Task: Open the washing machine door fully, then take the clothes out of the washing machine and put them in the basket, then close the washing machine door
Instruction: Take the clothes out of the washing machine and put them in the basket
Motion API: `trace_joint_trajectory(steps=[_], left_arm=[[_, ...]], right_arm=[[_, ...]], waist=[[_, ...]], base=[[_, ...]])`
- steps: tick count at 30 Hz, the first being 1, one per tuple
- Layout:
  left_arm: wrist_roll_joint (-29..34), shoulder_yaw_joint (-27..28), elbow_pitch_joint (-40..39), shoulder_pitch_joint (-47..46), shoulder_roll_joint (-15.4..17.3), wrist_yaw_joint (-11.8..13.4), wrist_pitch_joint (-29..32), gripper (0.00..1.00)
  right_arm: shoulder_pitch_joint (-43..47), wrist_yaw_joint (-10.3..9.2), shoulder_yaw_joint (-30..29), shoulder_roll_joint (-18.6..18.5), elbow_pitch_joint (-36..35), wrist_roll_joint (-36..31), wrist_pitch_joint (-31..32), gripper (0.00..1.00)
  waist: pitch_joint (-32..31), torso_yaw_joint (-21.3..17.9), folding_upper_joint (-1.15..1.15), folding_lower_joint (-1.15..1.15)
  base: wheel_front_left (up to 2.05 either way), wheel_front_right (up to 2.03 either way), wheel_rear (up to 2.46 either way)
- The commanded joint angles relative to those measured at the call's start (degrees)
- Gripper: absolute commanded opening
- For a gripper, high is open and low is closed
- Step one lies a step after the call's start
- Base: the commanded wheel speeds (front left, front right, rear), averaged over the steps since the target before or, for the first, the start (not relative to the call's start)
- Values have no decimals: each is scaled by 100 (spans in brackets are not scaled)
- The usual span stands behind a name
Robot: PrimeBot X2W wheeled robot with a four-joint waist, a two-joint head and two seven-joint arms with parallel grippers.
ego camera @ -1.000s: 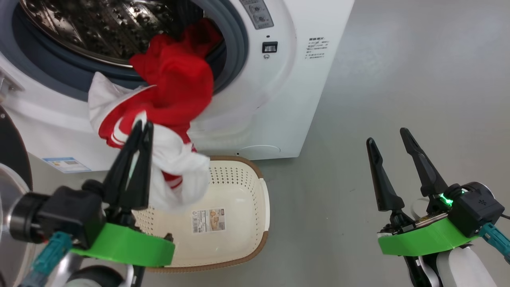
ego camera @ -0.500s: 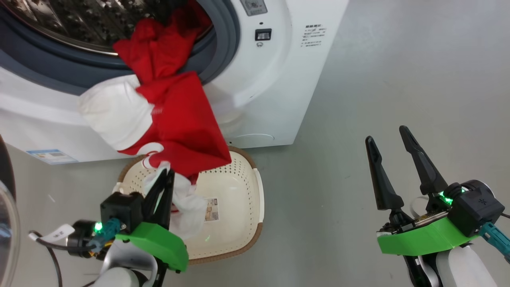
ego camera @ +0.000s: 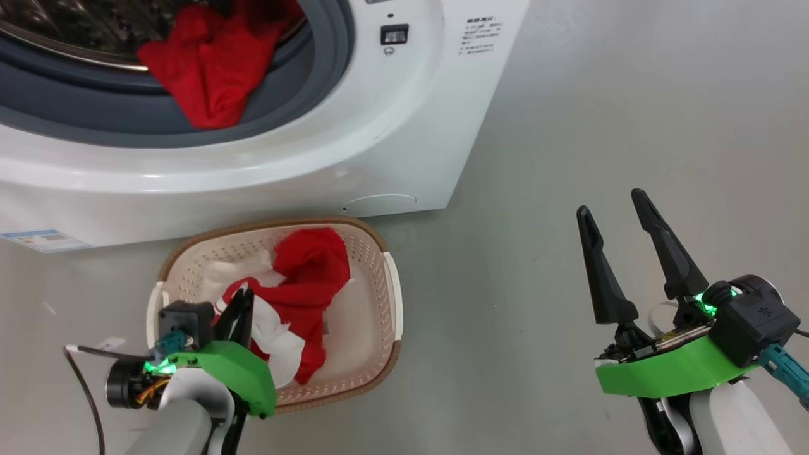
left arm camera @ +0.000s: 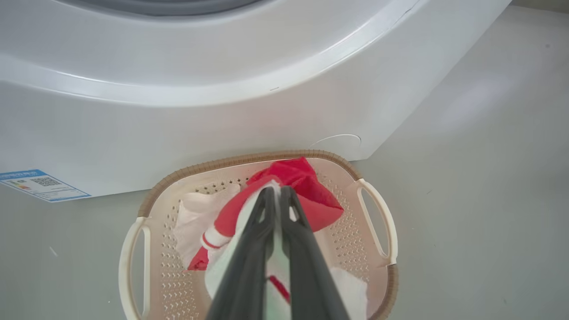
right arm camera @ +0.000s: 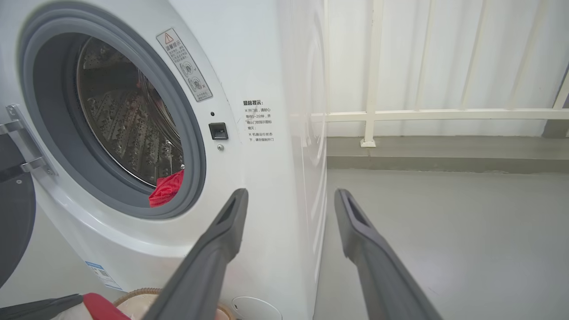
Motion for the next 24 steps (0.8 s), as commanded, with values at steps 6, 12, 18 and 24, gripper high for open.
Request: trace_joint_trajectory(steps=[6, 12, 18, 24], left_arm=[[-42, 112, 1151, -633, -67, -251, -261, 0], [-169, 139, 2093, -1041, -234, -407, -222, 0], [-272, 155, 2908, -1390, -330, -558, -113, 0], [-315, 125, 3499, -1619, -362, -679, 4, 0]], right_arm=[[-151, 36, 173, 2, -145, -99, -36, 100], [-187, 36, 183, 2, -195, -97, -36, 100], [-238, 36, 212, 2, -214, -84, -36, 100], [-278, 36, 236, 2, -244, -33, -36, 100]], waist=[[243, -174, 0, 0], [431, -267, 0, 0], [631, -373, 0, 0], [822, -484, 0, 0]], base=[[0, 0, 0], [0, 0, 0], [0, 0, 0], [0, 0, 0]])
